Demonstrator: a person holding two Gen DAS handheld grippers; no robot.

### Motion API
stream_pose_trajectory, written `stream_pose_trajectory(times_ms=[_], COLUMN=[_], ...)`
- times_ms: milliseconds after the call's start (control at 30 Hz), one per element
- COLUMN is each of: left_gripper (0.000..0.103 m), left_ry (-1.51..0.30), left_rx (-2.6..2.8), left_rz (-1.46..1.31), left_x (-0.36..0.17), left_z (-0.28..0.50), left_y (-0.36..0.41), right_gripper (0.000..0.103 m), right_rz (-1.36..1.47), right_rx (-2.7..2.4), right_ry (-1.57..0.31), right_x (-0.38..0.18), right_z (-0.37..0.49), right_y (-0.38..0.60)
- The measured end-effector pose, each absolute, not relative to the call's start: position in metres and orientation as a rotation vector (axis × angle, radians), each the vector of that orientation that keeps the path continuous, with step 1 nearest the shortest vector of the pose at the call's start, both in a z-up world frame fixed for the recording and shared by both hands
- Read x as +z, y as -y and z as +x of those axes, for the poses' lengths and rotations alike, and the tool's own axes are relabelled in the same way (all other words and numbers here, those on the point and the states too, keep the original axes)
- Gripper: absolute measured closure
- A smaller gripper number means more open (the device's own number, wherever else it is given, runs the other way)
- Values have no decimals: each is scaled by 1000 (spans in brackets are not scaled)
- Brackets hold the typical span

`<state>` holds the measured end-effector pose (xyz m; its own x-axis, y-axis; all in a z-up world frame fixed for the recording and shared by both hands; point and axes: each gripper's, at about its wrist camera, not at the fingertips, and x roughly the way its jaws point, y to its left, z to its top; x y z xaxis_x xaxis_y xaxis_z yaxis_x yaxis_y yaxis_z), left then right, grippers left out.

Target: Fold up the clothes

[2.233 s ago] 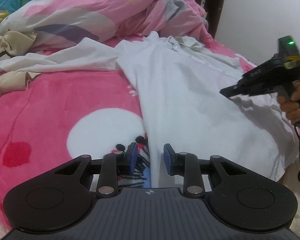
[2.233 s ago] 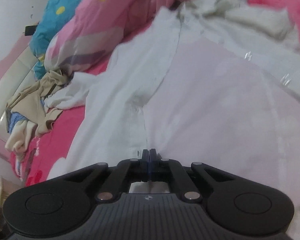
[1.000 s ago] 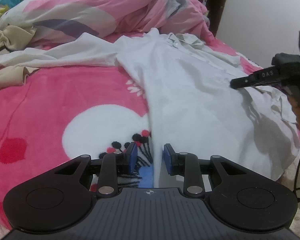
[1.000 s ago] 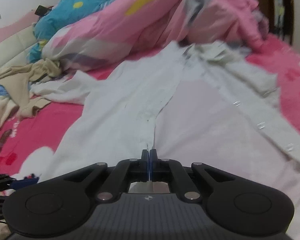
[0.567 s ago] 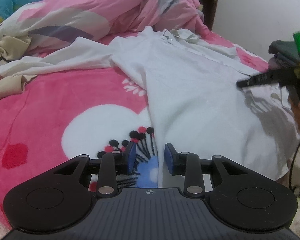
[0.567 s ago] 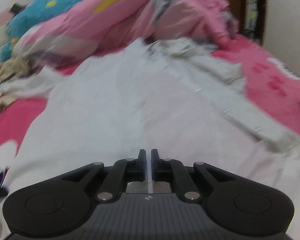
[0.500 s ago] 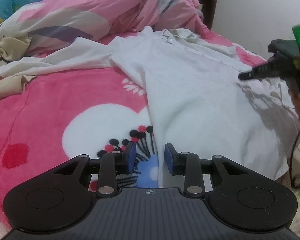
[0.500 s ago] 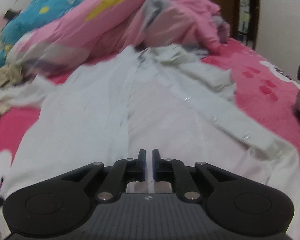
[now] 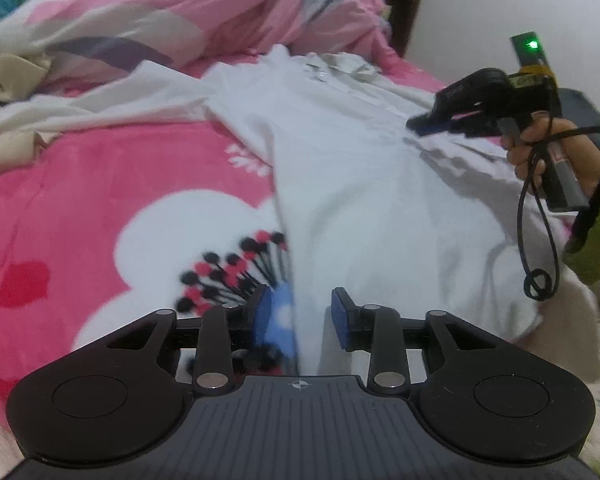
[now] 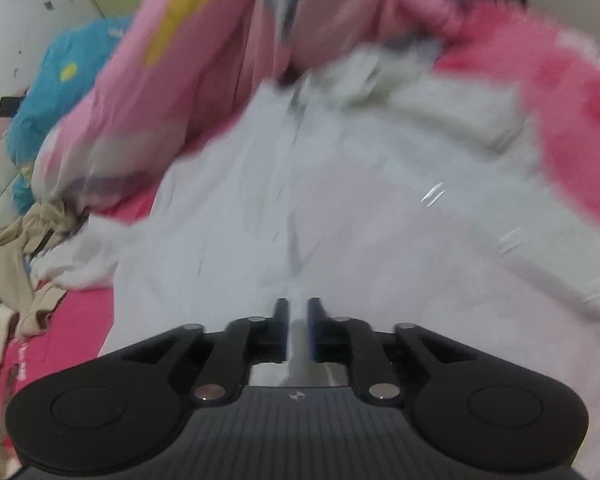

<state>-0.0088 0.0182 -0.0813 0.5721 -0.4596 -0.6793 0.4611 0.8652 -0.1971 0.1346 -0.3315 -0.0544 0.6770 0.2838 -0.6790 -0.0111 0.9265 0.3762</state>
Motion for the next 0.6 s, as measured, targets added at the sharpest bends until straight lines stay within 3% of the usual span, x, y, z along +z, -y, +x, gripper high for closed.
stream_pose_trajectory(times_ms=[233,467,533,567,600], left_gripper=[64,63,63,63,63], left_ry=[-857,-886,-891,-889,-889], left_rx=[-652,-670,-671,-668,-666], left_rz=[-13,-32,-52,-57,-62], left_x=[-84,-85,-84,-84,-84], left_z=[-27,-37,-38,-39,-40], left_y=[-18,-10,-10,-10,-10], right_gripper=[70,71,78,92,99], right_rz=[509,603,568,538,507], right_rx=[255,338,342,342,342], right_ry=[-889,-995,-989,-984,-978], right_x=[-44,-82,-83,-82,-81], right_z=[43,-8,-9,-9,-9], right_y=[378,368,360,356,351])
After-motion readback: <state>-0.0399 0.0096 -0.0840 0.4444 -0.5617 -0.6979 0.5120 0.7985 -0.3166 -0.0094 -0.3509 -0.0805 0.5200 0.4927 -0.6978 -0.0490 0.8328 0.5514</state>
